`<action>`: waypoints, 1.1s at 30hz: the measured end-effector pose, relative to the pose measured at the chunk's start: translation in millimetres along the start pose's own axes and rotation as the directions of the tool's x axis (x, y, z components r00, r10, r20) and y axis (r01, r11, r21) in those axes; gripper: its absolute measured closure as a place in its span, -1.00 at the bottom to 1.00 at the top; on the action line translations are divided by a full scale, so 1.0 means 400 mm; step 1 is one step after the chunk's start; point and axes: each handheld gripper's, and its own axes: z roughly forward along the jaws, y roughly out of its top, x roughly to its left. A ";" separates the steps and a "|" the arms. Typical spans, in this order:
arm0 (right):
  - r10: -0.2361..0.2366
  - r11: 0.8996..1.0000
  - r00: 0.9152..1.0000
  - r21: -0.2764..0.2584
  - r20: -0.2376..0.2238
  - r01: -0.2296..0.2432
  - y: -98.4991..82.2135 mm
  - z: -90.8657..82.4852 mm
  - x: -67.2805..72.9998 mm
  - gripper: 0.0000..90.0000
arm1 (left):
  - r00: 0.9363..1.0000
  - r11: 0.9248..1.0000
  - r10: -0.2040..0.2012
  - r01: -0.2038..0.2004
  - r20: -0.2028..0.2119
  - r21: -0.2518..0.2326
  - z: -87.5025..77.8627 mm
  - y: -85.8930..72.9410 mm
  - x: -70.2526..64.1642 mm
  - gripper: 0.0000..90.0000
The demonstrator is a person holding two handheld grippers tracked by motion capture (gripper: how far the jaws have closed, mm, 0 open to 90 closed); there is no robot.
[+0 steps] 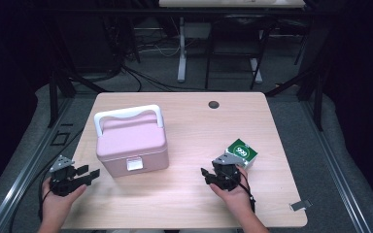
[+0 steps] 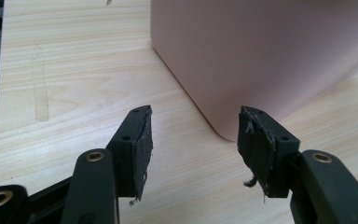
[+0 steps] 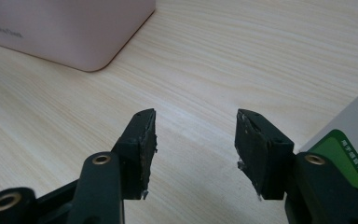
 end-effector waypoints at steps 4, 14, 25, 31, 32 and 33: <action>0.010 1.000 1.000 0.005 -0.007 -0.010 0.013 0.001 -0.002 0.14 | 1.000 1.000 -0.006 0.005 -0.004 -0.017 0.000 0.012 0.003 0.01; 0.042 0.999 0.999 0.015 -0.030 -0.042 0.057 0.020 -0.011 0.17 | 0.999 0.999 -0.037 0.036 -0.031 -0.021 0.015 0.063 0.022 0.01; 0.045 0.999 0.999 0.004 -0.026 -0.045 0.109 0.059 -0.021 0.24 | 0.995 0.994 -0.101 0.100 -0.018 -0.032 0.035 0.108 0.049 0.13; 0.034 0.999 0.999 -0.008 -0.042 -0.034 0.146 0.081 -0.015 0.32 | 0.996 0.994 -0.094 0.095 0.007 -0.056 0.048 0.129 0.031 0.26; 0.030 0.999 0.998 -0.014 -0.053 -0.031 0.158 0.091 -0.010 0.32 | 0.997 0.995 -0.081 0.081 0.010 -0.063 0.045 0.130 0.024 0.29; 0.029 0.999 0.998 -0.012 -0.050 -0.030 0.164 0.095 -0.007 0.33 | 0.997 0.995 -0.073 0.074 0.008 -0.065 0.043 0.130 0.021 0.29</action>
